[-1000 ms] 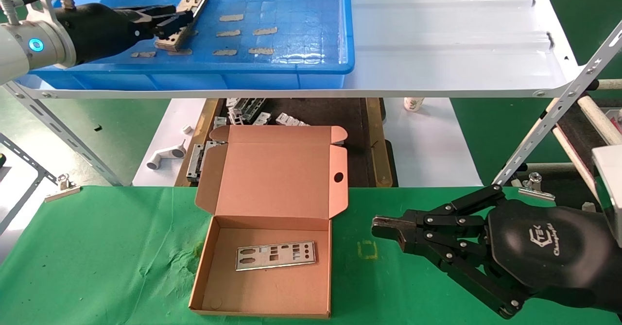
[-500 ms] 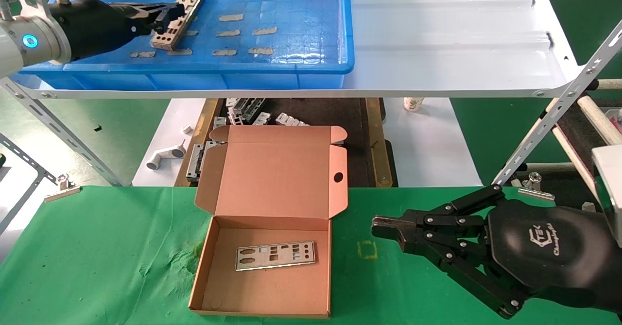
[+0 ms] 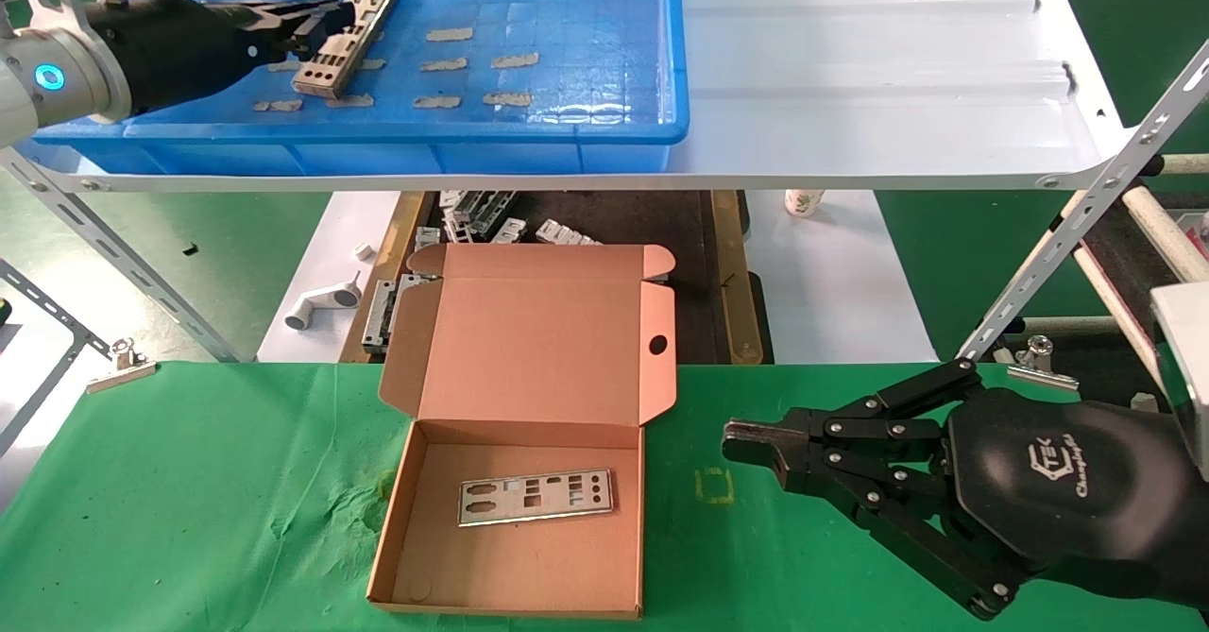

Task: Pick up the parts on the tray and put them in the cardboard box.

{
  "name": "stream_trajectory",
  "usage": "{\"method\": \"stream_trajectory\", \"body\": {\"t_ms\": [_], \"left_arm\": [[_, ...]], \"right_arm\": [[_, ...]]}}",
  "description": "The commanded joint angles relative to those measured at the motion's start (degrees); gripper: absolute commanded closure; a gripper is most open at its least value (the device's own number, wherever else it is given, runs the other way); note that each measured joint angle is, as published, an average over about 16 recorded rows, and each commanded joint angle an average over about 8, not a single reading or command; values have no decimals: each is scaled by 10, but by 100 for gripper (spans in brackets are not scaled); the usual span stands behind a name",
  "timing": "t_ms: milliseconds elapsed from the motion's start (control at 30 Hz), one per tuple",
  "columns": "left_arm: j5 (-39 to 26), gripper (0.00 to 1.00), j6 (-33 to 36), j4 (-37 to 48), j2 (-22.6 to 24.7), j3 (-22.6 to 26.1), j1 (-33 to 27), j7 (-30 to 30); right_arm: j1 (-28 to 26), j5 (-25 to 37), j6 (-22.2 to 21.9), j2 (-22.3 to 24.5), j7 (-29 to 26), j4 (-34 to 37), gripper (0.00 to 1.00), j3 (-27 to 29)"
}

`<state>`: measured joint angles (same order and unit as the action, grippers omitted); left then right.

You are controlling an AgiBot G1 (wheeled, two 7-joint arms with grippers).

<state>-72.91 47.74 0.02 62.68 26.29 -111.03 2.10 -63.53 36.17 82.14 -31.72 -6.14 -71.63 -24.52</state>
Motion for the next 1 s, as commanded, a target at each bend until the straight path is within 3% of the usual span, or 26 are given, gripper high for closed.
{"method": "stream_trajectory", "body": {"t_ms": [33, 1000], "left_arm": [[-1, 0, -1, 1, 0, 0, 0, -1], [-4, 0, -54, 0, 14, 3, 6, -5]], "right_arm": [[0, 0, 0, 0, 0, 0, 100, 0], [0, 0, 0, 0, 0, 0, 100, 0]]}}
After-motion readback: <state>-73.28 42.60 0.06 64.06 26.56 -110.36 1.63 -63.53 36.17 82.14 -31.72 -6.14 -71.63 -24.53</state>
